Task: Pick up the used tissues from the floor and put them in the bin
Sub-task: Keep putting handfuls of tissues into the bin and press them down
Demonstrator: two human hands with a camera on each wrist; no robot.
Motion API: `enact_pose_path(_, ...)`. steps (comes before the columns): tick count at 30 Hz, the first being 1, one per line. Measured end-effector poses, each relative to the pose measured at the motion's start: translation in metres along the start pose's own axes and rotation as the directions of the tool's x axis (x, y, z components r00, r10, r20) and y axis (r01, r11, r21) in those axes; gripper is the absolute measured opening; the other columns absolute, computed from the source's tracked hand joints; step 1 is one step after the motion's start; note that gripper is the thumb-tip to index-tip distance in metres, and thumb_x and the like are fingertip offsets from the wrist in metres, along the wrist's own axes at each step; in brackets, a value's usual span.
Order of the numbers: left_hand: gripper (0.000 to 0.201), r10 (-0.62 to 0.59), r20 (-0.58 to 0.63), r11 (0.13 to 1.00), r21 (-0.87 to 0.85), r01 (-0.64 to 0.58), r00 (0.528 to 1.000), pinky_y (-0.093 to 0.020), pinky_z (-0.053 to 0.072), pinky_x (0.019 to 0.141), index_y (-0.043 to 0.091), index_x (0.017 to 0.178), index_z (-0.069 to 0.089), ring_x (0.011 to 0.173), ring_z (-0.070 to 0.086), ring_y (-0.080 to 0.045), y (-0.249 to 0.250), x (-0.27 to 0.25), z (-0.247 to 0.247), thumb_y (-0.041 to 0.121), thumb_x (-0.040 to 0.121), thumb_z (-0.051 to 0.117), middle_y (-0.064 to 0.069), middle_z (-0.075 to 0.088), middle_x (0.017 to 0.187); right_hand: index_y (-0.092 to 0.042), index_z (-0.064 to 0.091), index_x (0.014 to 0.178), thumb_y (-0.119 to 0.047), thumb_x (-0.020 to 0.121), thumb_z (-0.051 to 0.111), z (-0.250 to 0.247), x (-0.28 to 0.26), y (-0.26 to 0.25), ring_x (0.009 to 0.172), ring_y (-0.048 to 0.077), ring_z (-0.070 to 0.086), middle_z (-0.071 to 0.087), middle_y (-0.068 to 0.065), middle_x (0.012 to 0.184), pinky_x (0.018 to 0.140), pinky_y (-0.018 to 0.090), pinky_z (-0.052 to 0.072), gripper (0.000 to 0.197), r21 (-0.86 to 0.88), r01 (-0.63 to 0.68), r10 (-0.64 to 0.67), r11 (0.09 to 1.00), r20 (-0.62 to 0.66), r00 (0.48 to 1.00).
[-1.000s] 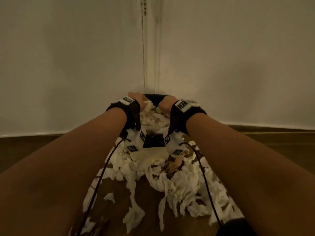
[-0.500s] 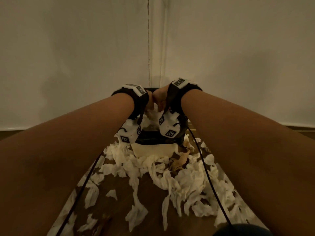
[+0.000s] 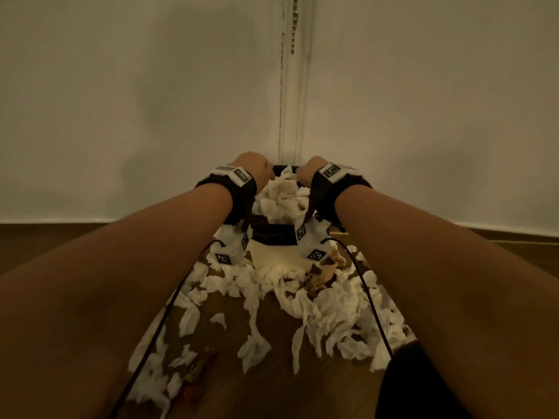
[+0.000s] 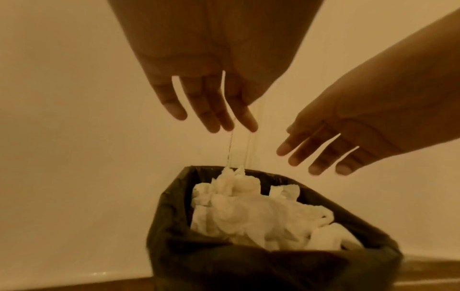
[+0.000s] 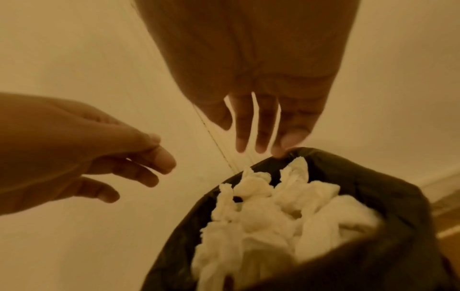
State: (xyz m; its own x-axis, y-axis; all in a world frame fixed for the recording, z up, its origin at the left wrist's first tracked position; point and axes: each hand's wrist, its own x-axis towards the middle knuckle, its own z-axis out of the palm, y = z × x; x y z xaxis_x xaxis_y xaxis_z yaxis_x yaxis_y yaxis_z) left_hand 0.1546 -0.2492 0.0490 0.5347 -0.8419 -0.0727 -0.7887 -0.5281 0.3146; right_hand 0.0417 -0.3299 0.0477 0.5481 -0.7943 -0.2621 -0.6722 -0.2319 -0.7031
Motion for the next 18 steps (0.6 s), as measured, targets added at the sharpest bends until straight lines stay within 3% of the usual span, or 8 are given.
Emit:
enact_pose_path(3, 0.036, -0.064, -0.070, 0.995, -0.083, 0.058, 0.995, -0.037, 0.052, 0.082, 0.003, 0.101, 0.068, 0.092, 0.061, -0.031, -0.012, -0.035, -0.006, 0.020, 0.096, 0.037, -0.014, 0.065, 0.107, -0.005, 0.058, 0.122, -0.022, 0.093, 0.050, 0.007, -0.019, -0.002, 0.113, 0.026, 0.057, 0.059, 0.012, 0.125, 0.084, 0.030, 0.047, 0.035, 0.039, 0.036, -0.030, 0.999, -0.142, 0.989)
enact_pose_path(6, 0.035, -0.121, -0.054, 0.985, -0.127, 0.113, 0.991, -0.039, 0.051, 0.087, 0.005, 0.103, 0.068, 0.095, 0.060, -0.032, -0.030, -0.069, 0.000, 0.021, 0.096, 0.037, -0.014, 0.064, 0.109, -0.004, 0.059, 0.122, -0.023, 0.094, 0.046, 0.029, -0.047, -0.006, 0.112, 0.028, 0.059, 0.061, 0.014, 0.122, 0.094, 0.035, 0.049, 0.036, 0.078, 0.023, -0.015, 0.997, -0.093, 0.996)
enact_pose_path(10, 0.030, -0.152, -0.003, 0.983, -0.108, 0.151, 0.988, -0.035, 0.049, 0.087, 0.011, 0.110, 0.067, 0.103, 0.060, -0.028, -0.061, -0.104, 0.023, 0.015, 0.096, 0.041, -0.011, 0.063, 0.116, -0.004, 0.059, 0.122, -0.018, 0.091, 0.052, 0.069, -0.068, 0.000, 0.111, 0.029, 0.060, 0.062, 0.014, 0.122, 0.095, 0.038, 0.049, 0.035, -0.001, 0.037, -0.037, 0.999, 0.052, 0.998)
enact_pose_path(12, 0.029, -0.179, 0.024, 0.975, -0.128, 0.181, 0.984, -0.032, 0.045, 0.088, 0.015, 0.113, 0.065, 0.108, 0.058, -0.026, -0.079, -0.119, 0.037, 0.013, 0.095, 0.043, -0.008, 0.062, 0.120, -0.003, 0.061, 0.120, -0.017, 0.090, 0.053, 0.093, -0.074, 0.002, 0.095, 0.026, 0.064, 0.064, 0.016, 0.118, 0.083, 0.034, 0.054, 0.034, 0.013, 0.050, -0.051, 0.999, 0.123, 0.991)
enact_pose_path(14, 0.030, -0.189, 0.092, 0.977, -0.078, 0.196, 0.978, -0.032, 0.044, 0.093, 0.018, 0.119, 0.061, 0.114, 0.055, -0.026, -0.098, -0.131, 0.052, 0.016, 0.095, 0.044, -0.009, 0.059, 0.126, -0.001, 0.062, 0.118, -0.015, 0.091, 0.052, 0.116, -0.079, 0.001, 0.072, 0.019, 0.060, 0.067, 0.016, 0.110, 0.063, 0.025, 0.052, 0.032, 0.011, 0.065, -0.066, 0.998, 0.168, 0.984)
enact_pose_path(15, 0.031, -0.191, 0.129, 0.979, -0.050, 0.199, 0.973, -0.032, 0.044, 0.094, 0.018, 0.122, 0.059, 0.115, 0.054, -0.026, -0.107, -0.137, 0.061, 0.016, 0.095, 0.044, -0.009, 0.057, 0.128, -0.001, 0.062, 0.116, -0.014, 0.092, 0.051, 0.128, -0.078, 0.003, 0.068, 0.018, 0.060, 0.068, 0.015, 0.105, 0.059, 0.025, 0.052, 0.030, -0.003, 0.076, -0.074, 0.997, 0.201, 0.977)
enact_pose_path(16, 0.032, -0.199, 0.176, 0.977, -0.043, 0.210, 0.964, -0.031, 0.043, 0.094, 0.018, 0.123, 0.057, 0.116, 0.053, -0.025, -0.115, -0.143, 0.070, 0.015, 0.094, 0.044, -0.009, 0.055, 0.130, -0.001, 0.063, 0.115, -0.015, 0.093, 0.050, 0.138, -0.081, 0.003, 0.072, 0.020, 0.063, 0.068, 0.014, 0.102, 0.063, 0.029, 0.055, 0.029, -0.040, 0.077, -0.064, 0.996, 0.248, 0.967)
enact_pose_path(18, 0.035, -0.194, 0.272, 0.977, -0.035, 0.211, 0.943, -0.029, 0.042, 0.095, 0.019, 0.127, 0.054, 0.119, 0.051, -0.025, -0.128, -0.153, 0.091, 0.012, 0.094, 0.045, -0.008, 0.052, 0.133, -0.003, 0.063, 0.114, -0.017, 0.095, 0.046, 0.159, -0.081, 0.014, 0.095, 0.031, 0.065, 0.066, 0.016, 0.110, 0.085, 0.042, 0.055, 0.029, -0.123, 0.074, -0.030, 0.990, 0.329, 0.944)
